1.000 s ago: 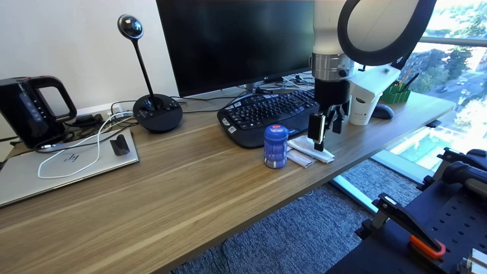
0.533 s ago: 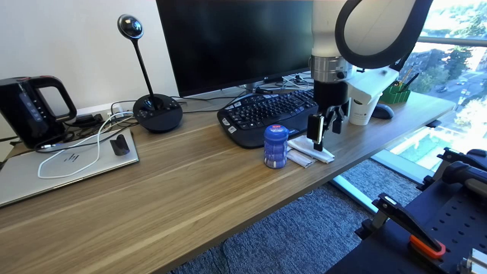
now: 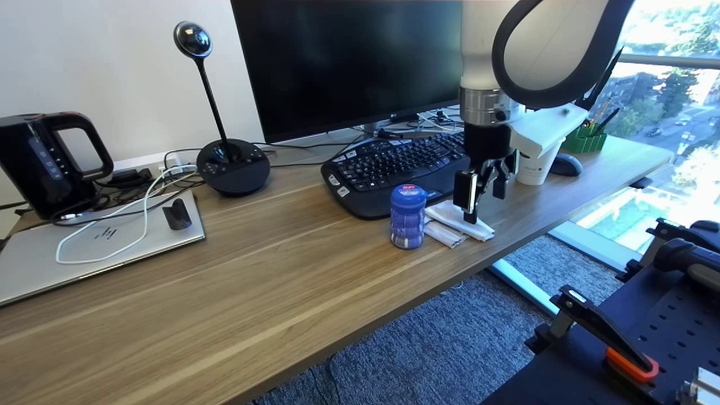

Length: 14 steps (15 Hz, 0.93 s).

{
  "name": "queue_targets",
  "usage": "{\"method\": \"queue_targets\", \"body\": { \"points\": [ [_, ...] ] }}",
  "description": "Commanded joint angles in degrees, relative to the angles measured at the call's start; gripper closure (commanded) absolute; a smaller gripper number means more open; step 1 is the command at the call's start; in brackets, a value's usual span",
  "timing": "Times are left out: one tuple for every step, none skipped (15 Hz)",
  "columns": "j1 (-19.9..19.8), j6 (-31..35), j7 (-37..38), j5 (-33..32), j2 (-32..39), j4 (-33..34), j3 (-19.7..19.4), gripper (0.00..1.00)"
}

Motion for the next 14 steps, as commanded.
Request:
{"method": "queue_targets", "body": {
  "points": [
    [1.19,-0.94,1.74,-0.87,0.98,1.39,-0.95,0.00],
    [1.10,-1.04,1.60,-0.73,1.05,1.41,-0.81,0.13],
    [0.62,-0.89,1.06,-0.61,1.46,1.65,-0.81,0.26],
    [0.50,-0.93,0.86,-0.53,1.53,1.68,-0.77,0.35],
    [0.34,-1.03,0.61,-0.41,1.69,1.73,-0.71,0.42],
    [0.40,-1.00,0.62,-0.57,1.85,1.77,-0.87,0.51],
    [0.37,-1.01,0.58,-0.55,1.94,1.78,-0.91,0.58],
    [0.30,-1.04,0.48,-0.44,2.00,1.80,-0.86,0.66],
    [0.30,-1.06,0.45,-0.42,2.02,1.79,-0.85,0.73],
    [0.32,-1.08,0.46,-0.43,2.03,1.78,-0.86,0.81],
    [0.36,-1.10,0.49,-0.41,2.03,1.76,-0.84,0.88],
    [0.40,-1.10,0.53,-0.41,1.99,1.73,-0.82,0.95],
    [0.43,-1.10,0.56,-0.41,1.97,1.72,-0.82,1.00],
    [0.45,-1.12,0.60,-0.39,1.95,1.72,-0.81,1.00]
  ]
}}
